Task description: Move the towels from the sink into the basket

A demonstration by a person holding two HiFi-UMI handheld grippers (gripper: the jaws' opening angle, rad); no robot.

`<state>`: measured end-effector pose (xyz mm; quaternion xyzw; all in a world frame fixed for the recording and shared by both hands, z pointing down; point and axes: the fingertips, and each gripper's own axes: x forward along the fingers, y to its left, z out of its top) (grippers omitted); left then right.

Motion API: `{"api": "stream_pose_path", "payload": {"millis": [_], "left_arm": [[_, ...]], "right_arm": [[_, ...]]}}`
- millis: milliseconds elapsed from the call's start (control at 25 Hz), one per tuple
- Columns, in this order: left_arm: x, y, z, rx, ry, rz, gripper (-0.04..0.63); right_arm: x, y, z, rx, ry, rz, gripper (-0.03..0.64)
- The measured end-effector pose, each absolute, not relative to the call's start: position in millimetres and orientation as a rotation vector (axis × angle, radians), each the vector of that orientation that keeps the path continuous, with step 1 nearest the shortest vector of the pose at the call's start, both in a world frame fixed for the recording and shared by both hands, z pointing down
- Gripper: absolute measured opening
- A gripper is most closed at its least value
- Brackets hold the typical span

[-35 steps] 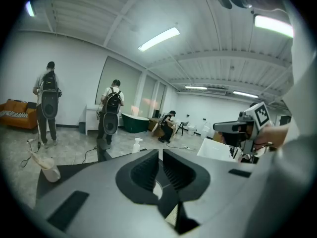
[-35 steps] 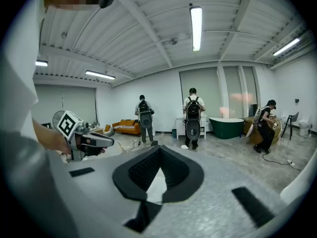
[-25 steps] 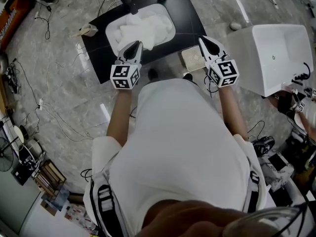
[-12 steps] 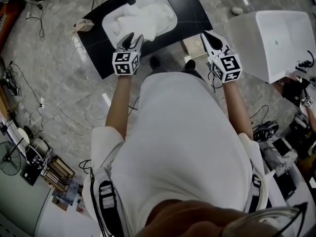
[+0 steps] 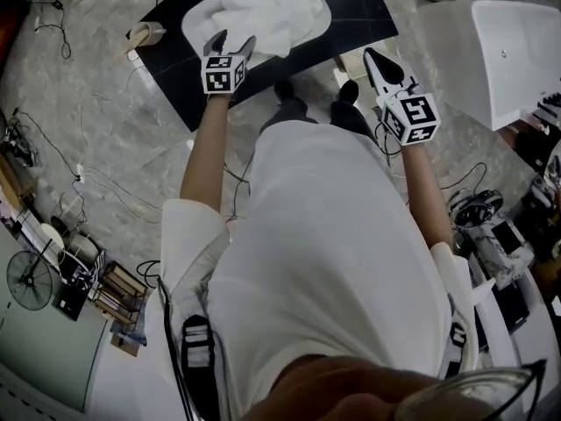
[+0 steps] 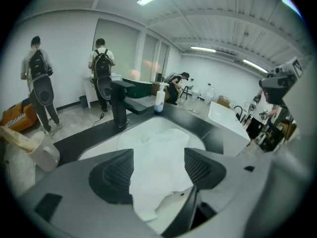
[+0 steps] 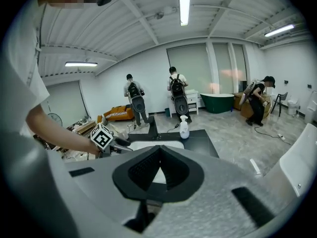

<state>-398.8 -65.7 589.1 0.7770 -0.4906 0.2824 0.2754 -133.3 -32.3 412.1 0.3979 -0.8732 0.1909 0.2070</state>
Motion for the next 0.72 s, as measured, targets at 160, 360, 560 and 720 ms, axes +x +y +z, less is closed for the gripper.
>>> {"api": "stream_pose_path", "payload": {"millis": [160,360,560,720], "left_arm": [[-407.4,-86.8,628.7,2.103,-1.222,0.897,0.352],[-427.7,-113.2,666.1,2.078,-1.157,0.996,0.440],[-436.4,-126.8,696.6,2.060,-1.026,1.037,0.528],[-429.0,-126.0,717.5,2.031,-0.908,1.046,0.531]], "right_arm": [[-144.6,-32.1,430.4,1.092,-2.399,0.561,-0.003],[-159.1,-38.0,452.3,1.087,-2.377,0.604,-0.003],[-179.5,-39.5,478.4,1.029,-2.367,0.648,-0.003],[-197.2,-39.3,503.8,0.994,-2.349,0.703,-0.003]]}}
